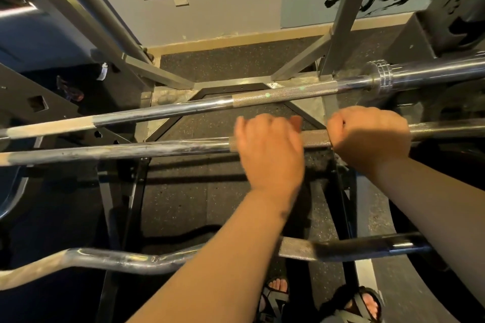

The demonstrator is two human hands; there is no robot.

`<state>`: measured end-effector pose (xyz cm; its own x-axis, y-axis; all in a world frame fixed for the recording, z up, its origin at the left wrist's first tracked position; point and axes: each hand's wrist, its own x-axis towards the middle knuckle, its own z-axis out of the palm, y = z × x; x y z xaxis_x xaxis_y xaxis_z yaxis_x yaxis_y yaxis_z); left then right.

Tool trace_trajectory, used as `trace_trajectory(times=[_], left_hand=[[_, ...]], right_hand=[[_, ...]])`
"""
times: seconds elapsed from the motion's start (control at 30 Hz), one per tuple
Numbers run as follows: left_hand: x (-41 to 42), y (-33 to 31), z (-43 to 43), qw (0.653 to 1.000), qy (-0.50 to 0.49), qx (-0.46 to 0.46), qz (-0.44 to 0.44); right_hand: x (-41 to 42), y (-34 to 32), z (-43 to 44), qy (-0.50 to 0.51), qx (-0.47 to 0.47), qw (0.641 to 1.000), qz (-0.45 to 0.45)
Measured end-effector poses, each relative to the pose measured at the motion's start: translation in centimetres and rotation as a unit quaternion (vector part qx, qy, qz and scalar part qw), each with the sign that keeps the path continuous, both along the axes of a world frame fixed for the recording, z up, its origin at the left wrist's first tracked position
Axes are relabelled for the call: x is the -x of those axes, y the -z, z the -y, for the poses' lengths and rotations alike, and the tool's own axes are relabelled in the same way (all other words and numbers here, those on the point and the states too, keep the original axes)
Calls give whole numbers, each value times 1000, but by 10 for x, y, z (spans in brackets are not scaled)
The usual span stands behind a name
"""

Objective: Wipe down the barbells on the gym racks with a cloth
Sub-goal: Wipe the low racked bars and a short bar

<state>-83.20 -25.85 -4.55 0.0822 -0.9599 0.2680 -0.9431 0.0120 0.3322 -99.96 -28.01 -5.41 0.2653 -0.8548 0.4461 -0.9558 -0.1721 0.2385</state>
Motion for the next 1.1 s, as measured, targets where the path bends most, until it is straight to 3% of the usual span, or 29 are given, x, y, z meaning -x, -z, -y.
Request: trace_trajectory(times=[0.13, 0.27, 0.43, 0.57, 0.63, 0.73, 0.83, 0.97, 1.1], left_hand=[[10, 7, -1, 993, 112, 30, -25], [-38, 5, 1, 975, 216, 46, 32], [-86, 6, -4, 993, 84, 79, -20], [-42, -1, 4, 991, -90, 52, -78], [-14, 3, 4, 996, -39, 46, -62], [-6, 6, -8, 993, 111, 40, 4], [-37, 4, -12, 987, 149, 55, -2], [-85, 6, -18, 996, 63, 61, -25], [-87, -7, -5, 989, -121, 29, -74]], right_hand=[[-1, -1, -1, 9, 3, 996, -87], [2, 1, 0, 8, -13, 997, -70], [2, 5, -1, 26, -73, 995, -60], [2, 0, -2, 15, -91, 992, -82], [3, -2, -3, 7, -102, 990, -96], [3, -10, -4, 1, -151, 981, -120], [6, -13, -3, 10, -167, 978, -124], [0, -23, -2, 38, -201, 977, -65], [-12, -42, 19, 140, -365, 916, 91]])
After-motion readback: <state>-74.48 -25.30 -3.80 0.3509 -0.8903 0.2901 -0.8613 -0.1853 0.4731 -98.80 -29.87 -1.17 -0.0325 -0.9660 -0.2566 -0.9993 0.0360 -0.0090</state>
